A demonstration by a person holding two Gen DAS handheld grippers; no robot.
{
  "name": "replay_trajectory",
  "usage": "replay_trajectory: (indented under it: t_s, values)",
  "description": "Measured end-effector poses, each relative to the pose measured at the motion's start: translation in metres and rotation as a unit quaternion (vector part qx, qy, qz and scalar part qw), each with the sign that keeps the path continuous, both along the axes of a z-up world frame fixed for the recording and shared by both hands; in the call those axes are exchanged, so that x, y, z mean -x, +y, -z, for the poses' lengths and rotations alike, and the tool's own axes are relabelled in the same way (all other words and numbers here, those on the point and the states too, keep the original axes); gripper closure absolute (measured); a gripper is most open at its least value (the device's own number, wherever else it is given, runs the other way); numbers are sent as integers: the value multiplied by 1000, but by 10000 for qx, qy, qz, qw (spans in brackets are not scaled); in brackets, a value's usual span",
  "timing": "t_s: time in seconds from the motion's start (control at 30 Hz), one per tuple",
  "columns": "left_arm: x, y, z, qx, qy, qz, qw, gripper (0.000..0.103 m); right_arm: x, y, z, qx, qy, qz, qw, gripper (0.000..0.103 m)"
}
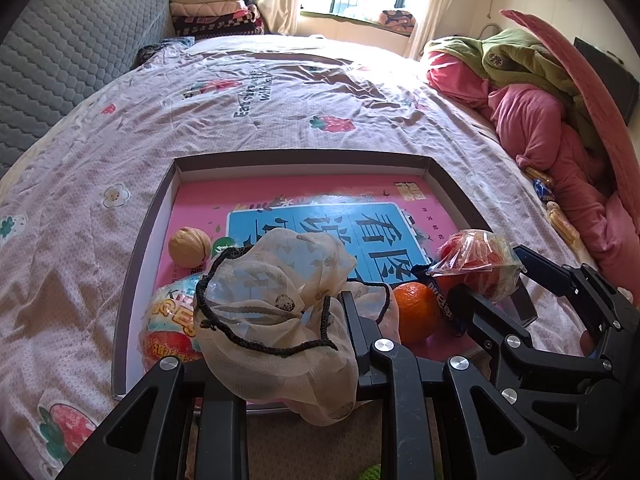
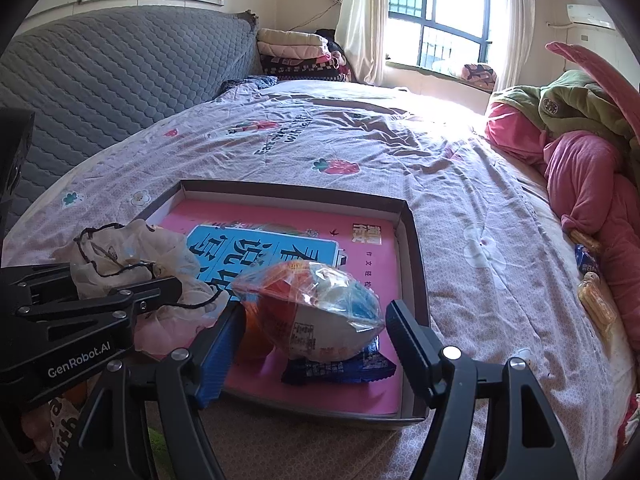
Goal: Organize objects
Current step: 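Lower the white scrunchie with left tool into the tray while right tool lowers the clear candy bag, then open left tool to release the scrunchie while right tool opens to release the candy bag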
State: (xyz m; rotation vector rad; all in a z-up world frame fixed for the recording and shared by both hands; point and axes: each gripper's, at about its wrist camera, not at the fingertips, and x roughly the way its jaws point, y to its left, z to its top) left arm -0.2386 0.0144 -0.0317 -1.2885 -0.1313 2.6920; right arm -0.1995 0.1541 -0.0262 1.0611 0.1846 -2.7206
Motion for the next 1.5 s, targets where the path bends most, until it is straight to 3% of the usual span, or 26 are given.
replay_trajectory:
  t_s: [0.37,0.57,1.1,1.23,1.5]
  values:
    - [0,-2,0,-15,-17,-1,10000,78,-3,-4,-7,42,77,-74,9999,31]
    - [0,-4,-1,-50,-36,-15,10000,73,-6,-2,-12,94,102,-62,9999,31]
    - [0,-12,-16,31,60,-155,9999,35,-13,-2,-22,103,157,-44,9998,31]
    - [5,-14,-16,218,50,-281,9994,35,-15,-1,-25,116,183,-34,9998,31]
    - [2,-22,-22,154,122,-358,9992,35,-16,0,-28,112,198,-30,9997,31]
